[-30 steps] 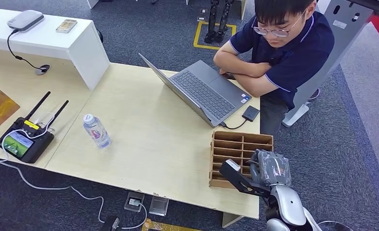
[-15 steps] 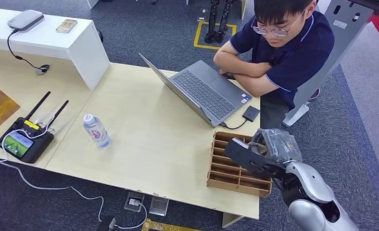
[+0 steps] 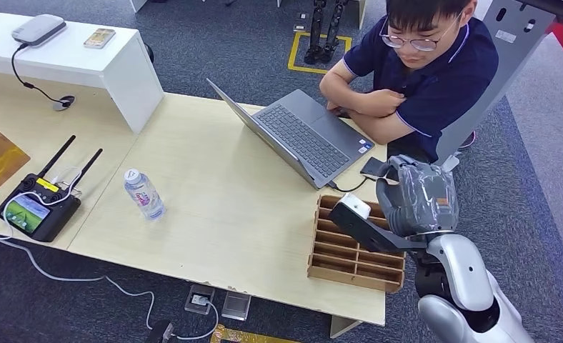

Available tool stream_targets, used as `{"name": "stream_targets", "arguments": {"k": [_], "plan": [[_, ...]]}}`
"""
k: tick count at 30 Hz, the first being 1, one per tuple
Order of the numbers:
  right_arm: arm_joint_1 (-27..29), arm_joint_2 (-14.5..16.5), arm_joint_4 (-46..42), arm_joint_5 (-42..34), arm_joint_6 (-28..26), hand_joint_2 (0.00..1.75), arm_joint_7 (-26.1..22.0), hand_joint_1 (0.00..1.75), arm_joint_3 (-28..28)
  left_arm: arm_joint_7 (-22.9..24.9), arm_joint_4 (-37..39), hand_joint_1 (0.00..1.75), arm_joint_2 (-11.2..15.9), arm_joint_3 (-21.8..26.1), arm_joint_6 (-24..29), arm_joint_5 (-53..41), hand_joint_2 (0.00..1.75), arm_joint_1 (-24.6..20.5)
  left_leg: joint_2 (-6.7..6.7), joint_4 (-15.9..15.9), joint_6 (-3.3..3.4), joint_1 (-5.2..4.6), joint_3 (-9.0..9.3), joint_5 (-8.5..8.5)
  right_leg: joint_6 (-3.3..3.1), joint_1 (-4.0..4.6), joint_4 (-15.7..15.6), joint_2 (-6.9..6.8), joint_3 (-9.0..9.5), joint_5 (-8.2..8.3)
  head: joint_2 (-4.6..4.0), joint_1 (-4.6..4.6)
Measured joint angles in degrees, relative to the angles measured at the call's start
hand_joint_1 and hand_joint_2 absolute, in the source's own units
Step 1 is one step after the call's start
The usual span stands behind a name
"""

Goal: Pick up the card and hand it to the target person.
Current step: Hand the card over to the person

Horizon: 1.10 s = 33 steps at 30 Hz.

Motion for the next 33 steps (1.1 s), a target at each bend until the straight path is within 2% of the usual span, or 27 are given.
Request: {"name": "stream_targets", "arguments": {"k": [4, 7, 19, 23, 30, 33], "plan": [[0.1, 1.3, 3.5, 2.6, -6.0, 1.75, -3.0, 1.45, 0.1, 0.0, 0.0, 0.00, -0.3, 0.0, -0.3, 0.0, 0.00, 0.0, -0.01, 0.0, 0.00, 0.00, 0.00, 0.00, 0.00, 0.00, 0.0, 0.00, 0.00, 0.00, 0.00, -0.02], [0.2, 2.2, 6.2, 2.9, -8.2, 1.75, -4.1, 1.45, 0.1, -0.1, 0.0, 0.00, -0.5, 0.0, -0.4, -0.1, 0.00, 0.0, -0.01, 0.0, 0.00, 0.00, 0.00, 0.00, 0.00, 0.00, 0.0, -0.01, 0.00, 0.00, 0.00, -0.01], [0.2, 3.6, 11.7, 2.8, -9.6, 1.75, -3.8, 1.45, -0.3, 0.7, 0.0, 0.00, -0.6, 0.0, 0.0, 0.0, 0.00, 0.0, -0.01, 0.0, 0.00, 0.00, 0.00, 0.00, 0.00, 0.00, 0.0, 0.00, -0.01, 0.00, 0.00, -0.02], [0.2, 3.7, 12.5, 2.9, -9.7, 1.75, -3.7, 0.00, -0.4, 0.7, 0.0, 0.00, -0.6, 0.0, -0.2, -0.1, 0.00, 0.0, -0.01, 0.0, 0.00, 0.00, 0.00, 0.00, 0.00, 0.00, 0.0, 0.00, -0.01, 0.00, 0.00, -0.01], [0.3, 4.0, 13.6, 1.6, -10.4, 1.75, -3.7, 0.00, -0.7, -0.6, 0.0, 0.00, -0.6, -0.2, -1.1, -0.4, 0.00, 0.0, -0.01, 0.0, 0.00, 0.00, 0.01, 0.00, 0.00, 0.00, 0.0, 0.00, -0.01, 0.00, 0.00, -0.02], [0.8, 4.0, 13.7, -4.6, -10.8, 1.75, -5.7, 0.00, -1.3, -0.5, 0.0, 0.00, -0.6, -0.2, -1.0, 0.1, 0.00, 0.0, -0.01, 0.0, 0.00, 0.00, 0.01, 0.00, 0.00, 0.00, 0.0, 0.00, -0.01, 0.00, 0.00, -0.02]]}}
